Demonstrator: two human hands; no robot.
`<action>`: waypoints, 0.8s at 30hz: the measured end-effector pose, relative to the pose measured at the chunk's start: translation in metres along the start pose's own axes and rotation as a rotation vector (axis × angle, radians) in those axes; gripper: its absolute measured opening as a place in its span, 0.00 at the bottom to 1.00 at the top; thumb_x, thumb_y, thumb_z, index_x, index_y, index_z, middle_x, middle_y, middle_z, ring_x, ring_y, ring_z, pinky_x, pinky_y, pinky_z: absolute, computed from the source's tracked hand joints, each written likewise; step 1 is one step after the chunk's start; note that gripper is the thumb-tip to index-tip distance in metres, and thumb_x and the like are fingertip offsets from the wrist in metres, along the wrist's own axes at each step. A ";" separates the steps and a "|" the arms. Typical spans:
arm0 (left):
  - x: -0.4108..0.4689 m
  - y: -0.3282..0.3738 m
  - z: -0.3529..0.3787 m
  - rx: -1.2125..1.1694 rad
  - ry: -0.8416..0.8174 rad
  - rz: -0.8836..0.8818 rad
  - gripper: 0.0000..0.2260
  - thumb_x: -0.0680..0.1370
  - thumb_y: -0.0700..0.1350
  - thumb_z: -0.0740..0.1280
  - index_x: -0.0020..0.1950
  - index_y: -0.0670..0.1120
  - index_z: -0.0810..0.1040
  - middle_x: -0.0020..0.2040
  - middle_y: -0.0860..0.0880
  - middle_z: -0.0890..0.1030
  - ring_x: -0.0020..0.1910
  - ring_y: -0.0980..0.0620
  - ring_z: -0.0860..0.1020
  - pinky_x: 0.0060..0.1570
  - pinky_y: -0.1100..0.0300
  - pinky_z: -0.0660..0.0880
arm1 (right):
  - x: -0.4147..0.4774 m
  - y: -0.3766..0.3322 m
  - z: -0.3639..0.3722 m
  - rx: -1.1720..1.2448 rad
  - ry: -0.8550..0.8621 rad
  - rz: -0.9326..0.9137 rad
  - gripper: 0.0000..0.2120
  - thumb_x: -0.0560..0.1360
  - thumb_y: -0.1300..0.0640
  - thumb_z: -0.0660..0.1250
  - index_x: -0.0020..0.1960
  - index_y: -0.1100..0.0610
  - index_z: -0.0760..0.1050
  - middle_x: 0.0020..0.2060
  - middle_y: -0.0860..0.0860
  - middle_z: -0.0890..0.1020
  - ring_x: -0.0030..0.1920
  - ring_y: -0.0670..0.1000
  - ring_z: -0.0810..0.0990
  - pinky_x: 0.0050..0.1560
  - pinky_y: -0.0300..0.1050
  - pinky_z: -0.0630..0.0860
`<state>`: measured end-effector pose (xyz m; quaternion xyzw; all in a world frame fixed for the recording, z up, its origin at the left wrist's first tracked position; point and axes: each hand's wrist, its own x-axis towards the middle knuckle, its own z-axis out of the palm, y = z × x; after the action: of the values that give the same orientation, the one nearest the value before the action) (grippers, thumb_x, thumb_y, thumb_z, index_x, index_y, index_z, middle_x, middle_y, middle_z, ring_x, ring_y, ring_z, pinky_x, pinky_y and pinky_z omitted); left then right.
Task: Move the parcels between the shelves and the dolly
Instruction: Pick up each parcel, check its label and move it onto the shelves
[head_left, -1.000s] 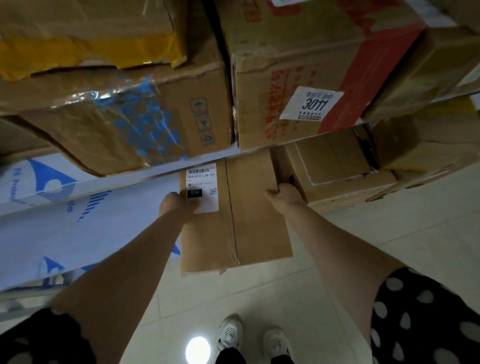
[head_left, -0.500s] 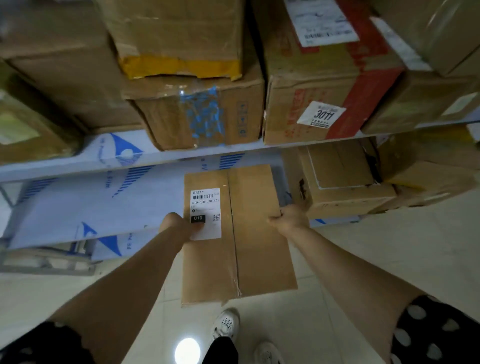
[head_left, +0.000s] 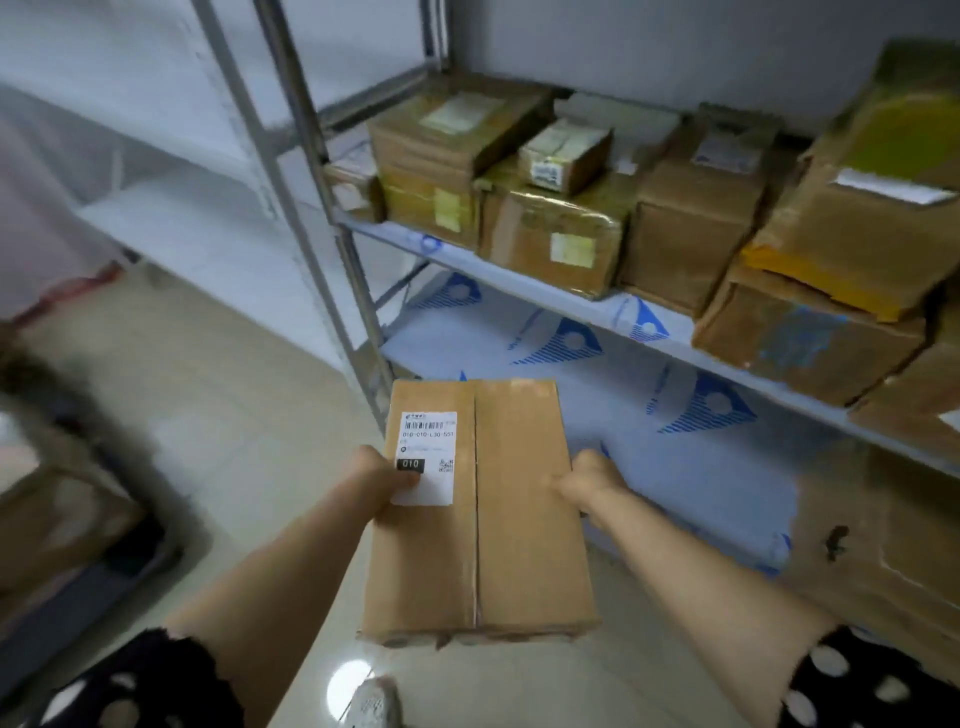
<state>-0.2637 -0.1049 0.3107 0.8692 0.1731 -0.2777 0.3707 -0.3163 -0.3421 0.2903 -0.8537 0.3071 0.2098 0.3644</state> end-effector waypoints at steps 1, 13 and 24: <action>0.000 -0.012 -0.025 -0.014 0.034 -0.007 0.20 0.74 0.43 0.72 0.58 0.37 0.67 0.37 0.46 0.68 0.38 0.48 0.71 0.36 0.57 0.71 | -0.003 -0.026 0.013 -0.017 -0.019 -0.031 0.17 0.74 0.50 0.70 0.57 0.60 0.75 0.53 0.56 0.81 0.53 0.57 0.80 0.53 0.50 0.79; 0.060 -0.158 -0.312 -0.246 0.346 -0.157 0.12 0.71 0.44 0.75 0.42 0.41 0.73 0.47 0.43 0.79 0.46 0.46 0.78 0.47 0.56 0.76 | -0.033 -0.338 0.188 -0.118 -0.143 -0.352 0.08 0.74 0.58 0.68 0.39 0.56 0.70 0.39 0.53 0.78 0.45 0.56 0.79 0.43 0.45 0.76; 0.190 -0.192 -0.478 -0.366 0.462 -0.254 0.17 0.72 0.46 0.75 0.39 0.42 0.67 0.40 0.46 0.74 0.46 0.45 0.76 0.51 0.55 0.75 | 0.027 -0.552 0.284 -0.125 -0.215 -0.447 0.10 0.73 0.62 0.64 0.35 0.57 0.67 0.35 0.53 0.76 0.35 0.51 0.75 0.32 0.40 0.70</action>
<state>-0.0423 0.3951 0.3623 0.7995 0.4069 -0.0815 0.4343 0.0386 0.1624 0.3637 -0.8941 0.0566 0.2321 0.3787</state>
